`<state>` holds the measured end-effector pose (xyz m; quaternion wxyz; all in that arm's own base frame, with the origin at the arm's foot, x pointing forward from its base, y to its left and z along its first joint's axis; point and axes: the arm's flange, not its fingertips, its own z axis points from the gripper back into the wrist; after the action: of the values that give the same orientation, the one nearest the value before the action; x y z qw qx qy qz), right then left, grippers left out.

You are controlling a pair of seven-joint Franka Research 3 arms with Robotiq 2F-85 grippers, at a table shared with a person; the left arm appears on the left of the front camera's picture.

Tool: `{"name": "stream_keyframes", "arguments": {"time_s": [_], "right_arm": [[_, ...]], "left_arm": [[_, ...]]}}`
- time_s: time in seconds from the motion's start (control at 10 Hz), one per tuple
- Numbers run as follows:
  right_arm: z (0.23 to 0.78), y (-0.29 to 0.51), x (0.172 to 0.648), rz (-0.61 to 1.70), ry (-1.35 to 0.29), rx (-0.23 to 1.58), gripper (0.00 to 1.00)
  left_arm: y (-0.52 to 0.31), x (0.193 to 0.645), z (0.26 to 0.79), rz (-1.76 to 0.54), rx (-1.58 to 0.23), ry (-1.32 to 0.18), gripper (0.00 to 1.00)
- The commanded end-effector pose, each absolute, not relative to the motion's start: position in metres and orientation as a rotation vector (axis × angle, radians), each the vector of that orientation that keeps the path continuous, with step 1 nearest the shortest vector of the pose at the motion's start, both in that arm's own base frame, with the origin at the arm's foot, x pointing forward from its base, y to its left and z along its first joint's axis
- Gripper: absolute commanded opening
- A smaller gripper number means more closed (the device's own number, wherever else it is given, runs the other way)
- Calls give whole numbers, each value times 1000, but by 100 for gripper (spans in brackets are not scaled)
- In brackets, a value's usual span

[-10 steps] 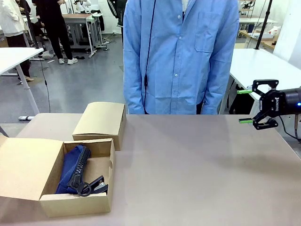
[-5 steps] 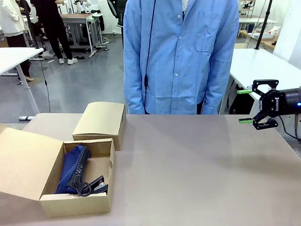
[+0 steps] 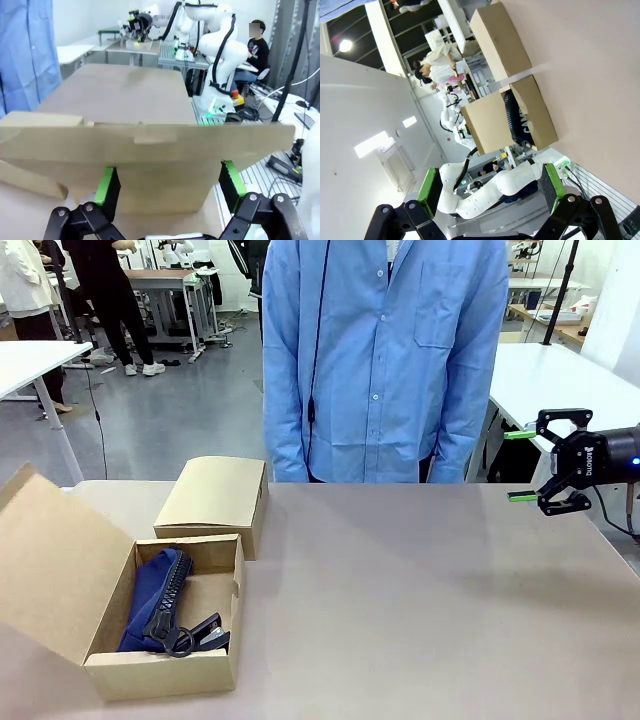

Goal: Place items inside the box.
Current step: Close the lid of the Mailer Box closest to the robot.

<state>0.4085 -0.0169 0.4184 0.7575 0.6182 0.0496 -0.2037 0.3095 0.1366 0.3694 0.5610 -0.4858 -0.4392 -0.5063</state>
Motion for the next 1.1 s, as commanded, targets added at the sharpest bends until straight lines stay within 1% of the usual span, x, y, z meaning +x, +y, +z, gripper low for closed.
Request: {"name": "stream_keyframes", "arguments": {"time_s": [0.0,0.3,0.5,0.6,0.9,1.0], "right_arm": [[420,-14,410,-430,91,1366,100],[420,-14,410,-430,91,1366,100],[420,-14,410,-430,91,1366,100],[420,-14,410,-430,91,1366,100],[420,-14,410,-430,91,1366,100],[420,-14,410,-430,91,1366,100]], "left_arm": [[92,311,383,-1157,-1127,-1095,100],[22,320,367,-1195,-1143,-1023,100],[-25,311,340,-1234,-1175,-891,100],[-39,307,328,-1252,-1170,-832,100],[-56,287,299,-1341,-1119,-718,100],[-57,279,291,-1391,-1084,-714,100]]}}
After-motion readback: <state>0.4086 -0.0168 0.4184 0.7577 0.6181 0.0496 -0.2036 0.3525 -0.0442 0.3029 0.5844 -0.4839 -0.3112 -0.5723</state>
